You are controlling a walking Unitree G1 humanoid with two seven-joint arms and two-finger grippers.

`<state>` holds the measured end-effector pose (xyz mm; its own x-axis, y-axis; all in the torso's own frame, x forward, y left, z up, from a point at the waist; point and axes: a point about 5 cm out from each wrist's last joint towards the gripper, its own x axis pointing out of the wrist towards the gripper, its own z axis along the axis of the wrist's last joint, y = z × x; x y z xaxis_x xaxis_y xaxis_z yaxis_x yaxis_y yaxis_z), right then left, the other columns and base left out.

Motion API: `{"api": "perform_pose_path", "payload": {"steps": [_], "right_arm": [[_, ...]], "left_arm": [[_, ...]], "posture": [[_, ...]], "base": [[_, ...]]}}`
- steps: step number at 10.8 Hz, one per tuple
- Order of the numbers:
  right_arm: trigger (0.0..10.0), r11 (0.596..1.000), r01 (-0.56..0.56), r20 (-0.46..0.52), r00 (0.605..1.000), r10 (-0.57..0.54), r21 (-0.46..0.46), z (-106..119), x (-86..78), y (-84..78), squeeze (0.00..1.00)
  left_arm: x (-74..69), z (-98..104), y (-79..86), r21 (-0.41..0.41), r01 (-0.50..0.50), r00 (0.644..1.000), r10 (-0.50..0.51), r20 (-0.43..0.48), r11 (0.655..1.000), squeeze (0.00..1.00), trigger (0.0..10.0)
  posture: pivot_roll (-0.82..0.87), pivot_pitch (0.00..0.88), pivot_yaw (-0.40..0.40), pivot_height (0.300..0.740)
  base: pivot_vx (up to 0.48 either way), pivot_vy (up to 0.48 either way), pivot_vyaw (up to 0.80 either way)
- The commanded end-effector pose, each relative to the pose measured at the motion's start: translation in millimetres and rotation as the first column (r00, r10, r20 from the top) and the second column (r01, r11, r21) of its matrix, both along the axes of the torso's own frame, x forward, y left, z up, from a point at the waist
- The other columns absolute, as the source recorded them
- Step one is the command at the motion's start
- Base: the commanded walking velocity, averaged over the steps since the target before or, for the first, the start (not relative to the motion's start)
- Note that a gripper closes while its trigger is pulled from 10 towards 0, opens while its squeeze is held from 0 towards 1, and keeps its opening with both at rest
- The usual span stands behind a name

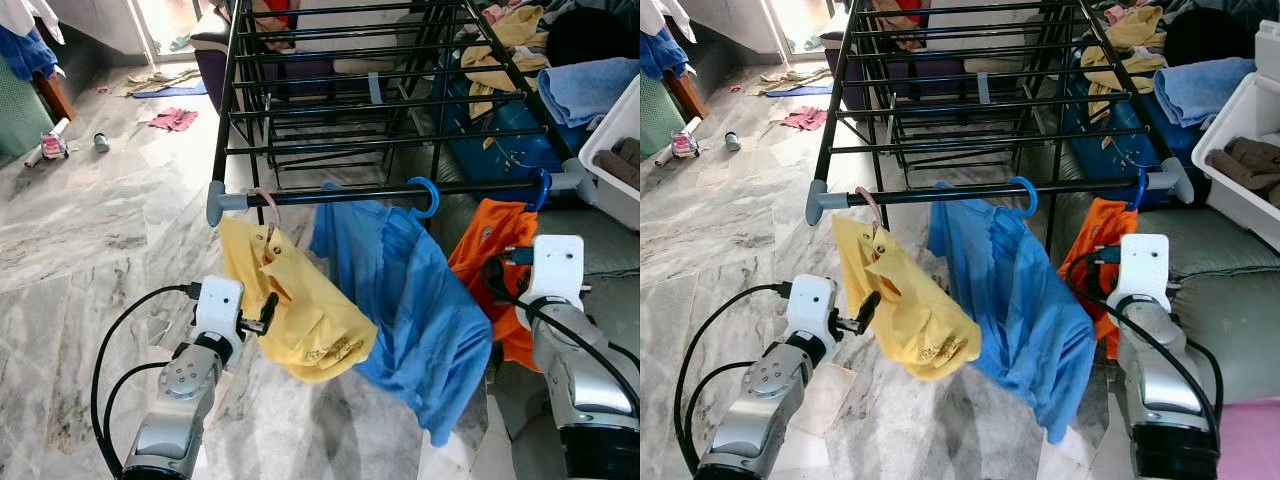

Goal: Hang hanger

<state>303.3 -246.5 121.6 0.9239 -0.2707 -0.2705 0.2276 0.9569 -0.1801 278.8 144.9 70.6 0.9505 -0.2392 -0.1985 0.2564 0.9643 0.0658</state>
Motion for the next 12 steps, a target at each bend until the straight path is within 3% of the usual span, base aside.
{"api": "perform_pose_path", "payload": {"steps": [1,4,12], "right_arm": [[0.0,1.000,0.008,0.004,1.000,-0.008,0.020,-1,4.8,0.9,0.00],[0.0,0.995,0.046,0.000,0.999,-0.046,0.084,-2,11.1,-4.3,0.00],[0.0,0.994,0.070,-0.004,0.998,-0.069,0.083,-7,12.5,-13.7,0.00]], "left_arm": [[1.3,-2,0.7,0.018,0.006,1.000,-0.005,-0.015,1.000,0.00,10.0],[1.2,-2,0.8,0.028,0.012,1.000,-0.012,-0.018,1.000,0.00,10.0],[0.8,-4,1.0,0.038,0.017,1.000,-0.016,-0.025,0.999,0.00,10.0]], "posture": [[-0.07,0.069,0.029,0.740],[-0.06,0.064,0.029,0.740],[-0.06,0.064,0.033,0.740]], "base": [[0.000,0.000,0.00],[0.000,0.000,0.00],[0.000,0.000,0.00]]}}
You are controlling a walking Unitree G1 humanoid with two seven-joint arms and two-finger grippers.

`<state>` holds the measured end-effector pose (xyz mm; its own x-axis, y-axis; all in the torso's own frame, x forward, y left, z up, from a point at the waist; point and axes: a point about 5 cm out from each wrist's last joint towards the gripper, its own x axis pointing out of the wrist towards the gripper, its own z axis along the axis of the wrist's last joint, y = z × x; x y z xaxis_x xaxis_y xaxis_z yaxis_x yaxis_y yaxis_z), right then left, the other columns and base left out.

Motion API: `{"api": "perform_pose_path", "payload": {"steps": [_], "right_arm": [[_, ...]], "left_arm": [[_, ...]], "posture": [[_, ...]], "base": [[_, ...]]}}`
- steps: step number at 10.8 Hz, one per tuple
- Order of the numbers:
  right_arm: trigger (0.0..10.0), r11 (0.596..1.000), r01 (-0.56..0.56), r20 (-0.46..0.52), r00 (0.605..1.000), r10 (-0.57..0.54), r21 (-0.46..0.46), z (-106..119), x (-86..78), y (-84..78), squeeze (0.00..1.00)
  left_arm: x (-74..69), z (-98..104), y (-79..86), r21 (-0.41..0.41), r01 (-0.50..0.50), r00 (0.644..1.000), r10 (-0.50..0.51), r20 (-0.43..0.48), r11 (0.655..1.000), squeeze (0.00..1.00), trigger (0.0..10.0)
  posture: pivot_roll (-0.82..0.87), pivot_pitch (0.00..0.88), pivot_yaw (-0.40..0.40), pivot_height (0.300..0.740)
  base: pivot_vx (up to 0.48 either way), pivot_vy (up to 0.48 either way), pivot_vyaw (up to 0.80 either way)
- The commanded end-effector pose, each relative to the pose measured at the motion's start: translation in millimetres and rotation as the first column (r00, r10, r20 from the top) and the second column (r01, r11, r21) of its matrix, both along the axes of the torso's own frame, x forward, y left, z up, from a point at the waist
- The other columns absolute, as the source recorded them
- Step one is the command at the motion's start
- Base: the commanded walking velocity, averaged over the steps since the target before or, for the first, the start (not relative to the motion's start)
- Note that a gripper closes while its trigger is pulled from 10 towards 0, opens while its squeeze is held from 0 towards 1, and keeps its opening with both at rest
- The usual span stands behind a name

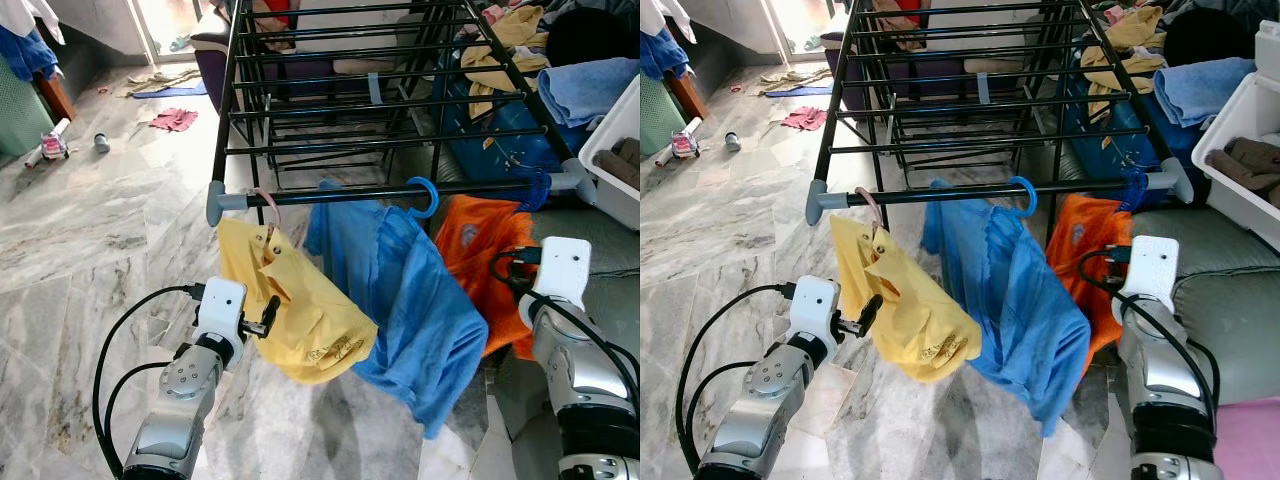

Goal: Hang hanger

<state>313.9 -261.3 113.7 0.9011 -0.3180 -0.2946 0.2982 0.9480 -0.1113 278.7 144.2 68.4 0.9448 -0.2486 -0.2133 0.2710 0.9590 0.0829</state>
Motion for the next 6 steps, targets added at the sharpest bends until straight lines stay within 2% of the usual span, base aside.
{"api": "perform_pose_path", "payload": {"steps": [1,4,6], "right_arm": [[0.0,1.000,-0.004,0.014,1.000,0.004,0.006,2,2.5,0.7,0.00],[0.0,1.000,-0.002,0.066,0.998,0.004,-0.019,8,1.8,3.8,0.00],[0.0,0.999,0.017,0.135,0.991,-0.010,-0.051,15,-1.9,5.3,0.00]], "left_arm": [[1.3,-1,1.6,0.017,0.003,1.000,-0.003,-0.015,1.000,0.00,10.0],[3.2,-1,1.4,0.018,0.000,1.000,0.001,-0.015,1.000,0.00,10.0],[5.0,-1,1.6,0.019,-0.001,1.000,0.001,-0.013,1.000,0.00,10.0]], "posture": [[-0.06,0.063,0.033,0.740],[-0.06,0.060,0.033,0.740],[-0.06,0.053,0.033,0.740]], "base": [[0.000,0.000,0.00],[0.000,0.000,0.00],[0.000,0.000,0.00]]}}
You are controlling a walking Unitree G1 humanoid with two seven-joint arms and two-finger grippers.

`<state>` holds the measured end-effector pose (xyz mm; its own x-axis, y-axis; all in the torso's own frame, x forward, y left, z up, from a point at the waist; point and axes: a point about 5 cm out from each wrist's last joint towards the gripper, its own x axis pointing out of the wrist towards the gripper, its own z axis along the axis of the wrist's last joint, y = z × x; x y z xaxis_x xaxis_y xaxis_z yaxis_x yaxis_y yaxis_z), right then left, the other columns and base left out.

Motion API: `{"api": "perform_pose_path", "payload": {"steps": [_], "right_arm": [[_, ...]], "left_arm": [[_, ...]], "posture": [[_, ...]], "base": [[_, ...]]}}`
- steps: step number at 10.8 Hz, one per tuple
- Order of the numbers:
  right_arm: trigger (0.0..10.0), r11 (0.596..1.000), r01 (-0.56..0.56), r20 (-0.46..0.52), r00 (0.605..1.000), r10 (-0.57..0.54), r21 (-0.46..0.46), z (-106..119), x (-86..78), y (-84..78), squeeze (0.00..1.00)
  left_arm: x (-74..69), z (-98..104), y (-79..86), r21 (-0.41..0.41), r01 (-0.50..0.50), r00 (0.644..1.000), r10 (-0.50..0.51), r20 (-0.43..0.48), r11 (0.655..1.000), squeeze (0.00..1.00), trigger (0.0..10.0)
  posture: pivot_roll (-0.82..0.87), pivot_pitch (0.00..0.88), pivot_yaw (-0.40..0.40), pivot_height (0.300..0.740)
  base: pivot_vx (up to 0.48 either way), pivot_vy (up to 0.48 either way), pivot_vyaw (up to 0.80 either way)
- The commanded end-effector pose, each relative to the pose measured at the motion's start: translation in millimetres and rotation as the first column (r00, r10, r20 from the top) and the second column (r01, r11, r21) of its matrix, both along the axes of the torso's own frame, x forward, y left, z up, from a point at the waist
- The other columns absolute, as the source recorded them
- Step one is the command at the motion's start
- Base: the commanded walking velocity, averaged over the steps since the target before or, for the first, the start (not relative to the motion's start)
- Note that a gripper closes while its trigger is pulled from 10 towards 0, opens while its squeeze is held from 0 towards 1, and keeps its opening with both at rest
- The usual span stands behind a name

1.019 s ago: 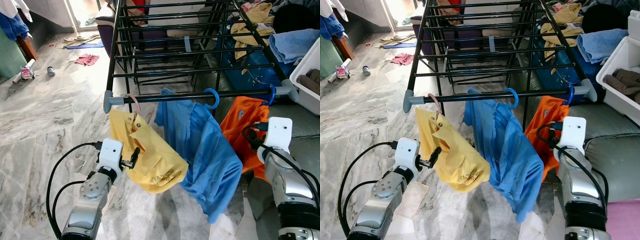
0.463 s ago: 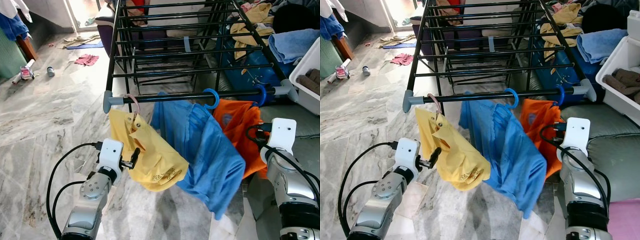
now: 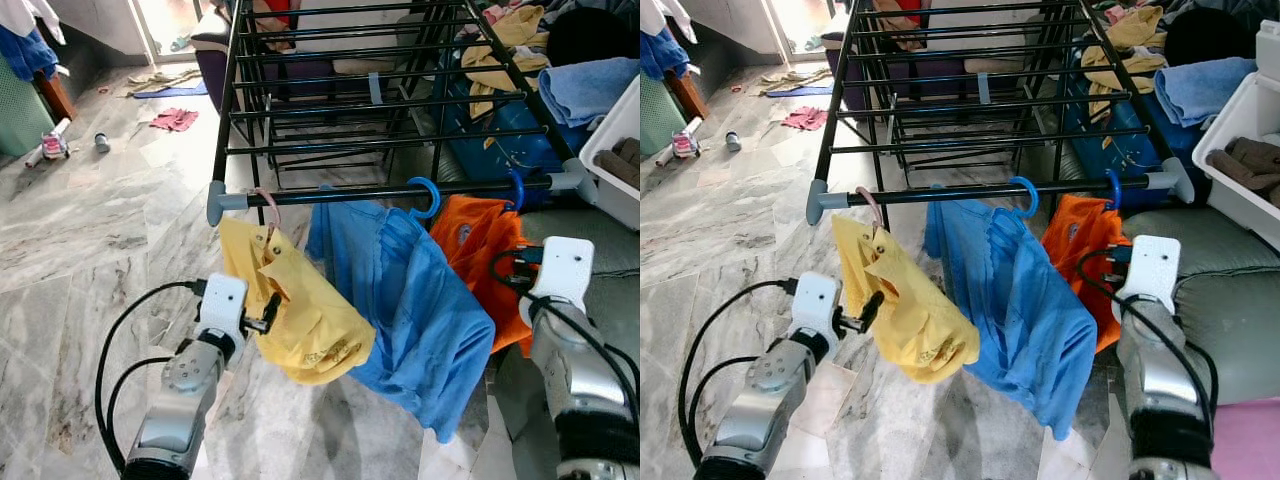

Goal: Hang hanger

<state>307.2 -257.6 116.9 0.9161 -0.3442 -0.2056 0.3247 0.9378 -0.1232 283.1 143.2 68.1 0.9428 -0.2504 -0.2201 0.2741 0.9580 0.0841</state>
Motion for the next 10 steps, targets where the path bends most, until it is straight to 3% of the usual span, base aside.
{"api": "perform_pose_path", "payload": {"steps": [1,4,5,6,7,8,10], "right_arm": [[0.0,1.000,-0.002,0.096,0.995,0.005,-0.028,16,-0.7,4.3,0.00],[0.0,0.996,0.035,0.211,0.977,-0.016,-0.085,16,-37.6,6.3,0.00],[0.0,0.997,0.029,0.195,0.981,-0.015,-0.067,4,-56.8,13.7,0.00],[0.0,0.999,0.016,0.178,0.984,-0.007,-0.050,-3,-65.0,19.4,0.00],[0.0,0.999,0.026,0.170,0.985,-0.031,0.030,-11,-73.9,26.5,0.00],[0.0,0.992,-0.013,0.185,0.983,-0.010,0.122,-12,-73.6,39.5,0.00],[0.0,0.993,-0.044,0.204,0.979,0.020,0.114,-3,-51.2,40.2,0.00]], "left_arm": [[1.2,-1,2.8,0.016,-0.004,1.000,0.004,-0.004,1.000,0.00,10.0],[0.3,2,2.9,-0.002,0.001,1.000,-0.001,0.020,1.000,0.00,10.0],[0.1,3,3.6,-0.004,-0.005,1.000,0.005,0.028,1.000,0.00,10.0],[-0.2,2,3.9,-0.004,-0.007,1.000,0.007,0.028,1.000,0.00,10.0],[-0.4,2,4.4,-0.003,-0.007,1.000,0.007,0.027,1.000,0.00,10.0],[0.2,1,4.3,0.000,-0.003,1.000,0.003,0.021,1.000,0.00,10.0],[1.6,0,2.0,0.006,0.010,1.000,-0.010,0.017,1.000,0.00,10.0]], "posture": [[-0.06,0.052,0.034,0.740],[-0.06,0.054,0.026,0.740],[-0.06,0.054,0.026,0.740],[-0.07,0.058,0.026,0.740],[-0.07,0.058,0.029,0.740],[-0.08,0.059,0.032,0.740],[-0.08,0.054,0.034,0.740]], "base": [[0.000,0.000,0.00],[0.000,0.000,0.00],[0.000,0.000,0.00],[0.000,0.000,0.00],[0.000,0.000,0.00],[0.000,0.000,0.00],[0.000,0.000,0.00]]}}
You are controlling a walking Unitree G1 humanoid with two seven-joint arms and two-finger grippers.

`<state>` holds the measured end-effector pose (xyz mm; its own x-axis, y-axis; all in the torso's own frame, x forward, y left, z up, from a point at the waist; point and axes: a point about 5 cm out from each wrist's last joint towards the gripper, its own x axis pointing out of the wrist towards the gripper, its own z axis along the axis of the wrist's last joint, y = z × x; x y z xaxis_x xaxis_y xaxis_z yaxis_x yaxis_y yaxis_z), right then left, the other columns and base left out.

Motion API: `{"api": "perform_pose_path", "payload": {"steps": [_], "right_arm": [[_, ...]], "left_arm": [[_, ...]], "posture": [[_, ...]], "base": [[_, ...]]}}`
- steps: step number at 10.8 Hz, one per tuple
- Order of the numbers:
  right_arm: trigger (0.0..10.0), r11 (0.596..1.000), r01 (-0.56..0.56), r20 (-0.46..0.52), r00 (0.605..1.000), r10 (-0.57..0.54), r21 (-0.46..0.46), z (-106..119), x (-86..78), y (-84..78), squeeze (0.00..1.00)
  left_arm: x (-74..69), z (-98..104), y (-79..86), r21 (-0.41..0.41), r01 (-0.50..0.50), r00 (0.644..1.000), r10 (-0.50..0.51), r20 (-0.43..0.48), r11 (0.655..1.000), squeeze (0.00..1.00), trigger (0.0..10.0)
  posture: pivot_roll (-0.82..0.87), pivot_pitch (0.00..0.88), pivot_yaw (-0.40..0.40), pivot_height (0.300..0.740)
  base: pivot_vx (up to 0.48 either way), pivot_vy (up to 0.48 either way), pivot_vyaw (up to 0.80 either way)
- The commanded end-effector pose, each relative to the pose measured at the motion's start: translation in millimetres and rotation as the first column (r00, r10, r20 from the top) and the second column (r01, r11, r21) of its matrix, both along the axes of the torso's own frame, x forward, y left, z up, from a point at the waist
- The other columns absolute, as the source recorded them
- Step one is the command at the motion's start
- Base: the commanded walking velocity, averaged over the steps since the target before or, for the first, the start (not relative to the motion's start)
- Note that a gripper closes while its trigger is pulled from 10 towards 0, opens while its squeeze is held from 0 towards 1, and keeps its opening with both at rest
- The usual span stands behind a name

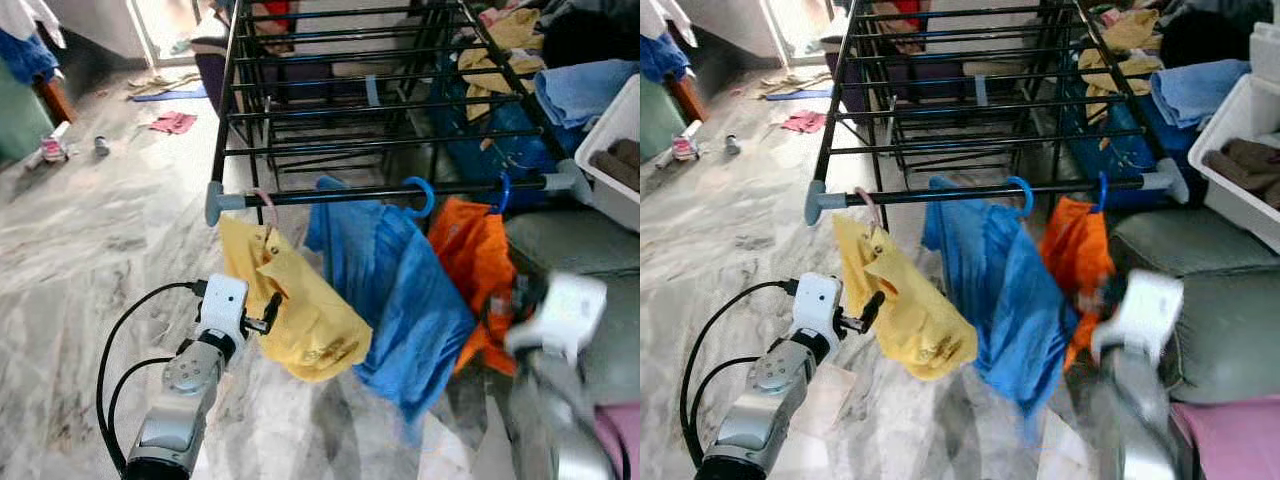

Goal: Hang hanger

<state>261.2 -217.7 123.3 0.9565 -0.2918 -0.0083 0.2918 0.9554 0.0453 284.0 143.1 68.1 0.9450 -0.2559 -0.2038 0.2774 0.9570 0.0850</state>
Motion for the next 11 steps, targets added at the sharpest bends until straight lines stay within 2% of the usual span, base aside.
{"api": "perform_pose_path", "payload": {"steps": [1,2,3,4,5,6,9,11], "right_arm": [[0.0,1.000,0.004,-0.044,0.999,-0.003,0.012,-8,1.5,-4.2,0.00],[0.0,1.000,-0.007,-0.065,0.998,0.007,-0.001,-10,4.6,-6.4,0.00],[1.9,0.999,-0.031,-0.085,0.996,0.029,-0.021,-12,6.8,-5.8,0.00],[10.0,0.998,-0.054,-0.117,0.992,0.050,-0.028,-16,9.4,-4.8,0.00],[10.0,0.996,-0.076,-0.130,0.989,0.069,-0.051,-18,13.6,-5.5,0.00],[10.0,0.991,-0.109,-0.115,0.988,0.099,-0.080,-13,17.9,-5.9,1.00],[10.0,0.975,-0.145,-0.080,0.988,0.133,-0.166,12,32.0,-14.4,1.00],[10.0,0.958,-0.134,-0.045,0.991,0.127,-0.255,32,38.6,-22.3,1.00]], "left_arm": [[0.7,1,2.7,0.011,-0.002,1.000,0.002,0.002,1.000,0.00,10.0],[0.6,1,2.9,0.011,-0.006,1.000,0.006,0.003,1.000,0.00,10.0],[0.4,0,3.5,0.013,-0.010,1.000,0.010,0.001,1.000,0.00,10.0],[-0.2,0,3.4,0.014,-0.009,1.000,0.009,-0.001,1.000,0.00,10.0],[-0.2,-1,2.9,0.017,-0.003,1.000,0.003,-0.007,1.000,0.00,10.0],[-0.5,-2,2.7,0.019,0.001,1.000,-0.001,-0.013,1.000,0.00,10.0],[-2.1,-3,3.4,0.025,0.005,1.000,-0.004,-0.020,1.000,0.00,10.0],[-1.6,-3,3.4,0.028,0.004,1.000,-0.003,-0.024,1.000,0.00,10.0]], "posture": [[-0.07,0.053,0.030,0.740],[-0.07,0.053,0.030,0.740],[-0.07,0.054,0.026,0.740],[-0.07,0.054,0.028,0.740],[-0.07,0.054,0.031,0.740],[-0.07,0.054,0.031,0.740],[-0.07,0.055,0.030,0.740],[-0.07,0.056,0.031,0.740]], "base": [[0.000,0.000,0.00],[0.000,0.000,0.00],[0.000,0.000,0.00],[0.000,0.000,0.00],[0.000,0.000,0.00],[0.000,0.000,0.00],[0.000,0.000,0.00],[0.000,0.000,0.00]]}}
